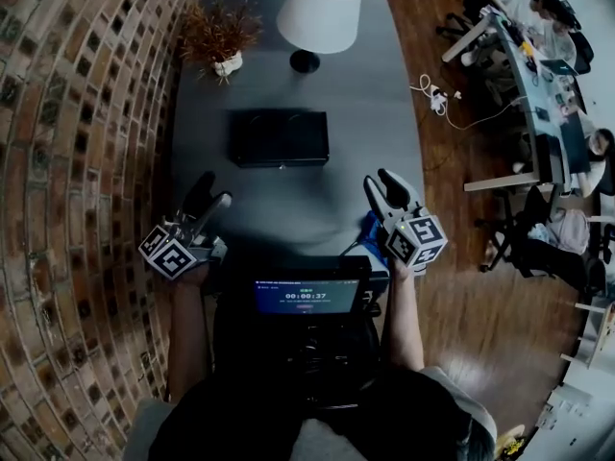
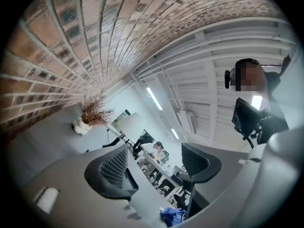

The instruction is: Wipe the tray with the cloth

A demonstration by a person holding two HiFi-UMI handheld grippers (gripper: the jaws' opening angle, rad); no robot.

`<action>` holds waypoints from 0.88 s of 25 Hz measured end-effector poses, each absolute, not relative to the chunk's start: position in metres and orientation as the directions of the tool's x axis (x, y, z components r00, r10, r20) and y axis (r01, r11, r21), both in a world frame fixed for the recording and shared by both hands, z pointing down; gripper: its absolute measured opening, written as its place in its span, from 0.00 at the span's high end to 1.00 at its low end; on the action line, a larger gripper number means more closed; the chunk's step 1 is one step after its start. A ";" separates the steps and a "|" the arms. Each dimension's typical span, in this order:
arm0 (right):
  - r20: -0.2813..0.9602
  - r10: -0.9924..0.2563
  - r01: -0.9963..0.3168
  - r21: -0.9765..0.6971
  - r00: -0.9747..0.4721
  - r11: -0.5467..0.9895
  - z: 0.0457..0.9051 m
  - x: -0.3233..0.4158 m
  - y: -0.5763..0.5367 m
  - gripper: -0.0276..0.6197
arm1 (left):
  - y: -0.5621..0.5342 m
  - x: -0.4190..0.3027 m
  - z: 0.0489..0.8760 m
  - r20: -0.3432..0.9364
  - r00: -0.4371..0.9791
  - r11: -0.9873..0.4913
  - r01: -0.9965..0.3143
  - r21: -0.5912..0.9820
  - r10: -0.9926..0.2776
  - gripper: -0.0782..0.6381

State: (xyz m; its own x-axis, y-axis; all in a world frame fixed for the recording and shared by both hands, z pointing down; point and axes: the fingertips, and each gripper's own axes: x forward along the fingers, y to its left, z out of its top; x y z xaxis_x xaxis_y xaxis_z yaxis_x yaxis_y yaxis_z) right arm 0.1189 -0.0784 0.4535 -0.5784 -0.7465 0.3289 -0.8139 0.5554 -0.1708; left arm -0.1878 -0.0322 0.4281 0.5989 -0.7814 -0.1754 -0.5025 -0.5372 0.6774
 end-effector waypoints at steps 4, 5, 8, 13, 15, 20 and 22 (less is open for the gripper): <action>0.341 -0.735 -0.807 -0.161 -0.586 0.568 0.460 0.109 -0.068 0.71 | -0.031 -0.188 0.408 -0.218 0.595 -0.567 -0.496 0.658 -0.773 0.42; 0.344 -0.734 -0.807 -0.153 -0.585 0.571 0.461 0.109 -0.067 0.71 | -0.031 -0.187 0.406 -0.221 0.595 -0.569 -0.494 0.658 -0.773 0.42; 0.348 -0.733 -0.804 -0.132 -0.585 0.579 0.458 0.107 -0.070 0.71 | -0.033 -0.181 0.400 -0.236 0.602 -0.582 -0.480 0.657 -0.763 0.42; 0.361 -0.726 -0.801 -0.117 -0.586 0.588 0.462 0.104 -0.062 0.71 | -0.021 -0.171 0.395 -0.258 0.619 -0.607 -0.457 0.650 -0.742 0.42; 0.363 -0.725 -0.801 -0.125 -0.586 0.585 0.463 0.103 -0.060 0.71 | -0.020 -0.169 0.392 -0.268 0.623 -0.615 -0.446 0.650 -0.735 0.42; 0.365 -0.713 -0.789 -0.113 -0.599 0.605 0.462 0.095 -0.059 0.71 | -0.018 -0.165 0.389 -0.287 0.627 -0.625 -0.419 0.658 -0.724 0.42; 0.366 -0.711 -0.787 -0.113 -0.601 0.607 0.463 0.093 -0.059 0.71 | -0.018 -0.163 0.388 -0.294 0.631 -0.630 -0.409 0.661 -0.718 0.42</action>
State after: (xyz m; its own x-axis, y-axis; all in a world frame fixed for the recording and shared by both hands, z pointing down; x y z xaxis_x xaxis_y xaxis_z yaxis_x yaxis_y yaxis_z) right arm 0.0933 -0.0590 0.4627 -0.6008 -0.7106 0.3661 -0.7866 0.6071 -0.1126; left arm -0.1631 -0.0179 0.3884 0.6313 -0.7177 -0.2937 -0.4086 -0.6297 0.6607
